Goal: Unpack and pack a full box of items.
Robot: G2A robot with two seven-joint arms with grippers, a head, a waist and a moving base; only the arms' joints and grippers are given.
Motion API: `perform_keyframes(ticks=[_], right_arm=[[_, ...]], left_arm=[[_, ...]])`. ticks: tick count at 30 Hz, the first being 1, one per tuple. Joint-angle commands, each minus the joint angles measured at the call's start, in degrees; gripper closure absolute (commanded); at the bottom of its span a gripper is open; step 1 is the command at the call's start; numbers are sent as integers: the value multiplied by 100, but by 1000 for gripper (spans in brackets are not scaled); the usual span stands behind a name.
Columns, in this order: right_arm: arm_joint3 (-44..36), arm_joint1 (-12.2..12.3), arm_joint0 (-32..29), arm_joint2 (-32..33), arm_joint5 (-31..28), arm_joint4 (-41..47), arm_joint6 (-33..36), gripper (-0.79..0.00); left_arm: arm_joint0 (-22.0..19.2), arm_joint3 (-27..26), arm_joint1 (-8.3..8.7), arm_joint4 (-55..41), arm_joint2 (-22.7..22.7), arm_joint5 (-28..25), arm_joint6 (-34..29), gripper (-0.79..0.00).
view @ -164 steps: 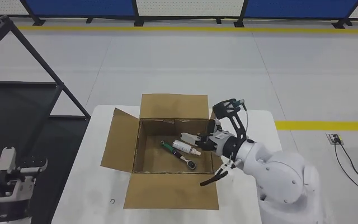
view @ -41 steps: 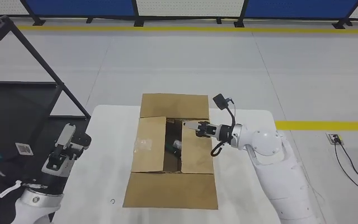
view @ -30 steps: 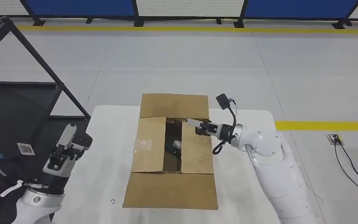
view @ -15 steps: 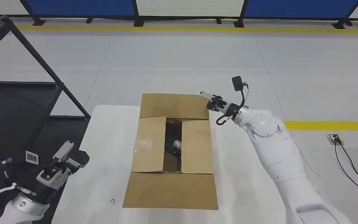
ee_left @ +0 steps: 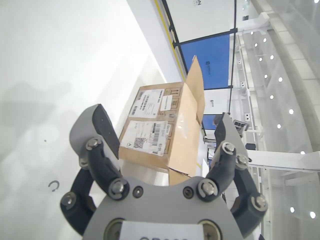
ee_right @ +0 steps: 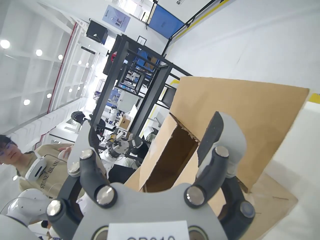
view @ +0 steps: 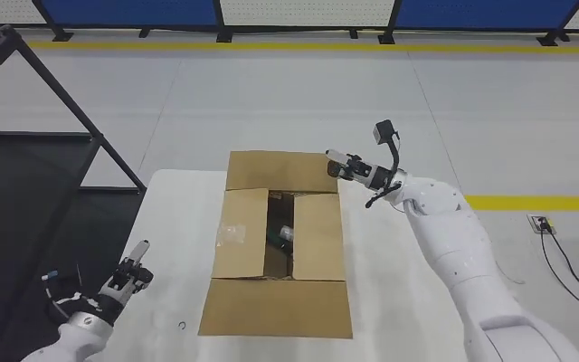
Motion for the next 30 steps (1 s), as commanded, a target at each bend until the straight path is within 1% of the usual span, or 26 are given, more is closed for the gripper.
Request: perform_keyframes(ticks=[1, 4, 6, 8, 10, 11, 13, 15, 18, 19, 20, 24, 28, 29, 30], right_arm=[[26, 14, 3, -10, 85, -71, -112, -785], [120, -6, 25, -97, 259, -206, -373, -785], [240, -27, 63, -167, 361, -309, -541, -785], [318, -64, 82, -216, 374, -234, -541, -785], [396, -83, 111, -242, 326, -183, -514, -785], [416, -94, 117, -254, 298, -136, -469, -785], [448, -104, 144, -276, 250, -117, -443, -785], [449, -111, 158, -297, 202, -105, -427, -785], [388, -114, 132, -321, 86, -95, -427, -785], [355, -110, 115, -329, 51, -106, -423, -785], [312, -104, 96, -335, 19, -120, -412, -785], [46, -51, -20, -367, -53, -339, -452, -785], [-530, 18, -277, -401, -30, -658, -581, -785], [-711, 37, -360, -400, 0, -716, -605, -785], [-892, 57, -446, -387, 36, -756, -637, -785]], left_arm=[[-40, 32, 17, 163, 140, 58, -148, -785], [-41, 57, 55, 453, 245, 114, -443, -785], [-29, 87, 72, 459, 251, 75, -619, -785], [-18, 167, 79, 404, 208, 134, -621, -785], [-34, 195, 80, 583, 235, 154, -363, -785], [-20, 186, 83, 879, 279, 102, -121, -785], [27, 175, 74, 1554, 497, -82, 494, -785], [24, 198, 60, 1924, 697, -301, 908, -785], [-3, 328, 89, 3638, 996, -791, 1851, -785], [-8, 414, 95, 4075, 1116, -957, 2069, -785], [-15, 457, 95, 4239, 1166, -1015, 2186, -785], [-15, 457, 95, 4239, 1166, -1015, 2186, -785], [-15, 457, 95, 4239, 1166, -1015, 2186, -785], [-25, 470, 99, 4379, 1156, -1007, 2241, -785], [-54, 537, 108, 4755, 1191, -1005, 2352, -785]])
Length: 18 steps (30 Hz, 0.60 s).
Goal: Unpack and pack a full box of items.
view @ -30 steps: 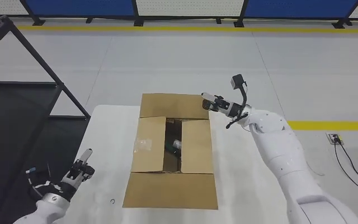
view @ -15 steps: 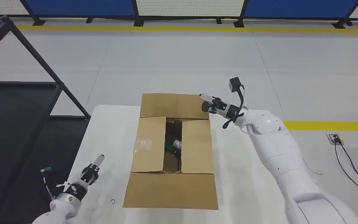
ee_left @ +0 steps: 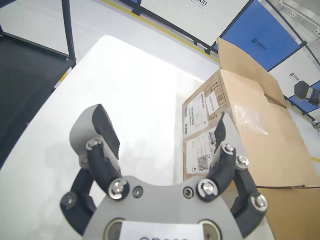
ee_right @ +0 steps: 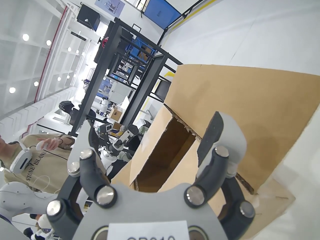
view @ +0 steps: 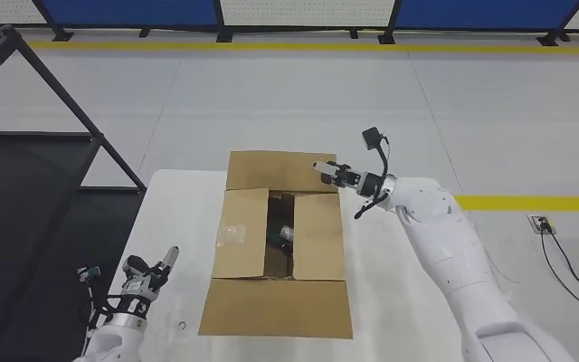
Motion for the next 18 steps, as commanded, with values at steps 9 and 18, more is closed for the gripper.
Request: perform_keyframes(ticks=[9, 18], right_arm=[[-1431, 228, -765, 287, 555, -241, -103, -785], [-2059, 348, -1115, 421, 844, -292, -127, -785]], left_arm=[[-498, 1035, 41, 2226, 585, -840, 1004, -785], [-782, 1532, 57, 3070, 822, -1229, 1431, -785]])
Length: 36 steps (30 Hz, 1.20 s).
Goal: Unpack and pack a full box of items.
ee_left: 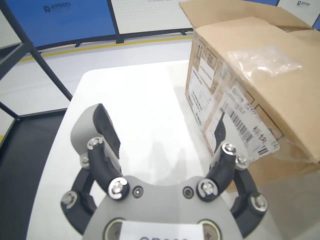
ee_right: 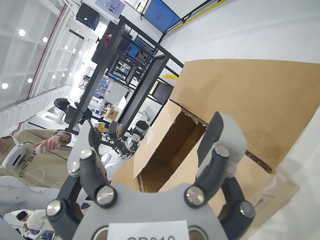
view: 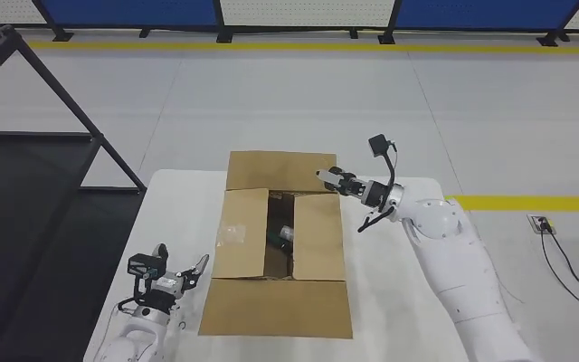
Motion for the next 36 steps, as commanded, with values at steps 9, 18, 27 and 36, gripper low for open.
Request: perform_keyframes(ticks=[9, 18, 27, 36], right_arm=[[-249, 56, -127, -34, 115, 18, -59, -785], [-324, 94, -154, -84, 126, 31, -123, -785], [-281, 115, -111, -176, 137, 96, -112, -785], [-181, 136, -49, -234, 100, 185, -109, -785]], left_arm=[[-47, 106, 20, 393, 36, -234, 109, -785], [-327, 356, -19, 643, 312, -123, 146, -785], [-514, 486, -101, 569, 491, 463, 323, -785], [-632, 562, -163, 519, 606, 769, 388, -723]])
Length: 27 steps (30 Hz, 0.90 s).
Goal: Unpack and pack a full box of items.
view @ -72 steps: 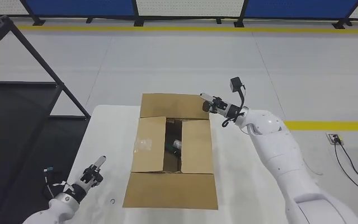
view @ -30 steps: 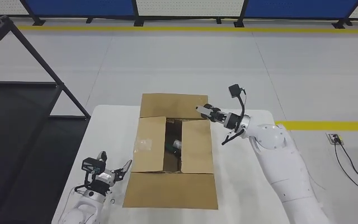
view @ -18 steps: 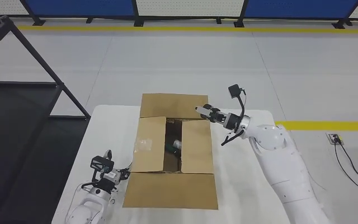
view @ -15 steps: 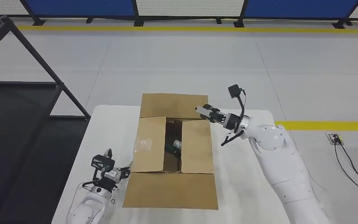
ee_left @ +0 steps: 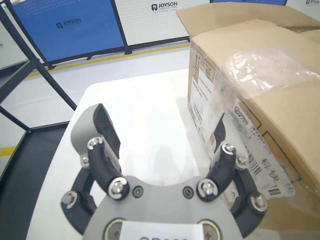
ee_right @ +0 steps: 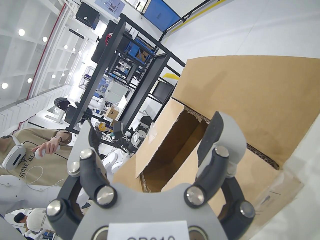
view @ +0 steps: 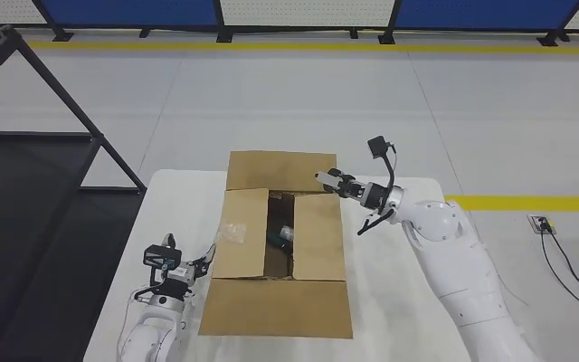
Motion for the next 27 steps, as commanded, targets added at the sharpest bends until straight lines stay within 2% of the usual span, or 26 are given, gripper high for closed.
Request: perform_keyframes(ticks=[1, 3, 7, 9, 11, 20, 27], right_arm=[[11, 5, 8, -11, -9, 21, 4, -785], [22, 11, 18, -19, -14, 33, 4, -785], [37, 22, 39, -40, -14, 54, 1, -785], [49, 24, 54, -59, -11, 63, -10, -785], [68, 26, 73, -80, -11, 71, -23, -785], [157, 30, 161, -170, -10, 113, -48, -785], [217, 36, 214, -223, -25, 145, -71, -785]], left_arm=[[-7, 13, 0, 110, 37, -71, 11, -665], [4, 37, 5, 249, 63, -139, 56, -376], [-12, 83, -2, 352, 89, -140, 108, -234], [-20, 103, -7, 371, 103, -146, 125, -83], [-22, 116, -12, 375, 107, -145, 136, -15], [-14, 144, -26, 379, 93, -198, 189, 0], [88, 128, -44, 190, -20, -40, 274, 0]])
